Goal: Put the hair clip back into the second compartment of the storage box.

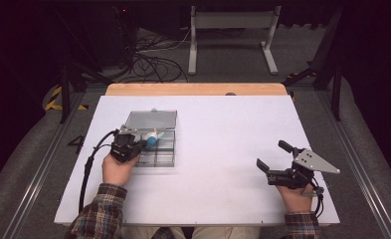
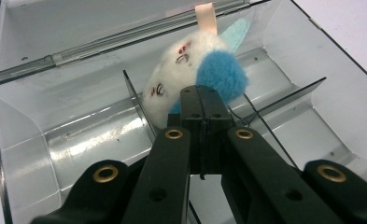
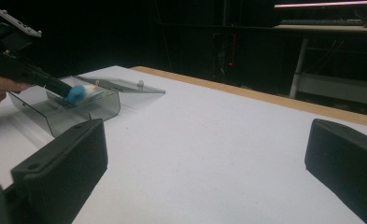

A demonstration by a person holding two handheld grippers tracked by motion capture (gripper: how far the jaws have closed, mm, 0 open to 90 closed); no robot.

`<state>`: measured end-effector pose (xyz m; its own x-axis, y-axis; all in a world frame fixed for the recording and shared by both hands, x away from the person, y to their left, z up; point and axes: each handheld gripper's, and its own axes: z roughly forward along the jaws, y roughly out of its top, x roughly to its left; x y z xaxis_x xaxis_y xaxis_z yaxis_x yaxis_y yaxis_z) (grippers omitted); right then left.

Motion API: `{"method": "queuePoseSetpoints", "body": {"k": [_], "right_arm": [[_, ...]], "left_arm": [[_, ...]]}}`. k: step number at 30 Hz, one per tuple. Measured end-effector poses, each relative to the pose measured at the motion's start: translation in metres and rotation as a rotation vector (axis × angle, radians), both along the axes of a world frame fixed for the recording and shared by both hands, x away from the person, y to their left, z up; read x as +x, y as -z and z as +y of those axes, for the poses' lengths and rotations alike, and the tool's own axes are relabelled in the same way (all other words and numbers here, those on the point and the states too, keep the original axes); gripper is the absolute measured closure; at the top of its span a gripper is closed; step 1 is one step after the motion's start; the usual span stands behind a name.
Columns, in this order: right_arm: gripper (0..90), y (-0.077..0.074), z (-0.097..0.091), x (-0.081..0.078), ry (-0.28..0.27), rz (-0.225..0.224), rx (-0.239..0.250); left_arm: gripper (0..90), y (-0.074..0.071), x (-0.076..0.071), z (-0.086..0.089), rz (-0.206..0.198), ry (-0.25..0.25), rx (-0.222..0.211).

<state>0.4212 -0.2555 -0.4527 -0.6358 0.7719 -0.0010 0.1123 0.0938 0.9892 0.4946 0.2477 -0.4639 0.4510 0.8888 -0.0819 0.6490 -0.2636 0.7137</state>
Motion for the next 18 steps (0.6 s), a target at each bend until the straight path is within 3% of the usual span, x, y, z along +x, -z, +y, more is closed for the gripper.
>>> {"method": "queuePoseSetpoints", "body": {"k": [18], "right_arm": [[0.0,0.0001,-0.0001,0.0001,0.001,-0.001,0.0]], "left_arm": [[90.0,0.0014,0.003,0.0013,0.034,0.005,0.0]]}}
